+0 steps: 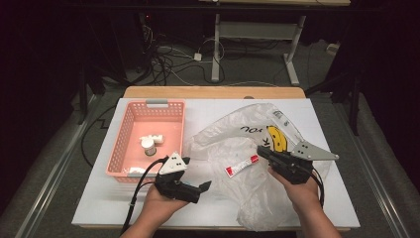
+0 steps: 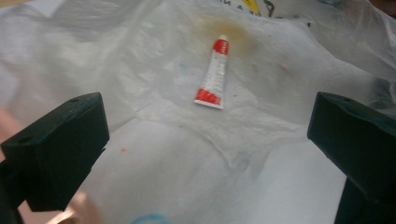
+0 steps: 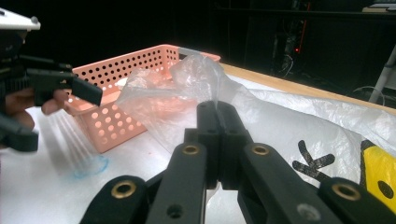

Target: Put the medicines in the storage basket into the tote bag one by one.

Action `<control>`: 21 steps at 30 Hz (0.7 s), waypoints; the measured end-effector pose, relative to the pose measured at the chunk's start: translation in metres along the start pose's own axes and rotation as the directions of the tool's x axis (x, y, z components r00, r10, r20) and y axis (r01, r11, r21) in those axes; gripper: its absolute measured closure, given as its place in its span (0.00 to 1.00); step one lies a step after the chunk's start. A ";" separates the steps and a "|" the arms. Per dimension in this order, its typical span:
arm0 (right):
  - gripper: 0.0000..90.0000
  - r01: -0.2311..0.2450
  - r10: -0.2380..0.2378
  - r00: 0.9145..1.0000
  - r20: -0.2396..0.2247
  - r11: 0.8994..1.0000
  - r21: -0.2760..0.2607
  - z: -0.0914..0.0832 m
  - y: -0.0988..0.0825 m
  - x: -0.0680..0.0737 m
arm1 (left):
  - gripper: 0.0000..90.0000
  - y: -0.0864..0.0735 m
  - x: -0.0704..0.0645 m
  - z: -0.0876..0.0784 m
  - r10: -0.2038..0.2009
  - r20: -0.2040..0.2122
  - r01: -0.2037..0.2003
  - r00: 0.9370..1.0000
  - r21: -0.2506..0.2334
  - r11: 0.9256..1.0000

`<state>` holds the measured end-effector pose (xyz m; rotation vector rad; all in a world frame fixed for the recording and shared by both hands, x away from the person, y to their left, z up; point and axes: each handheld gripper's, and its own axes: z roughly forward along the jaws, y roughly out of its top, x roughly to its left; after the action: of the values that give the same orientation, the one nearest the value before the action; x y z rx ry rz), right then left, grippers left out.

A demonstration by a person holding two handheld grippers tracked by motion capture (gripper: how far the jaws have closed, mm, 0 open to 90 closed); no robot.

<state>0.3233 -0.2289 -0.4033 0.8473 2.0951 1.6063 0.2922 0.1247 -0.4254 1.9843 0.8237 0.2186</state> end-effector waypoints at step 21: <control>1.00 -0.014 0.014 1.000 0.004 1.000 0.002 -0.002 -0.002 -0.003 | 0.00 -0.010 0.064 -0.045 -0.103 -0.208 0.109 0.973 0.018 0.994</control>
<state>0.3236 -0.2324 -0.4048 0.8664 2.0933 1.6083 0.3151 0.1999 -0.4206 1.9602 1.0681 0.3569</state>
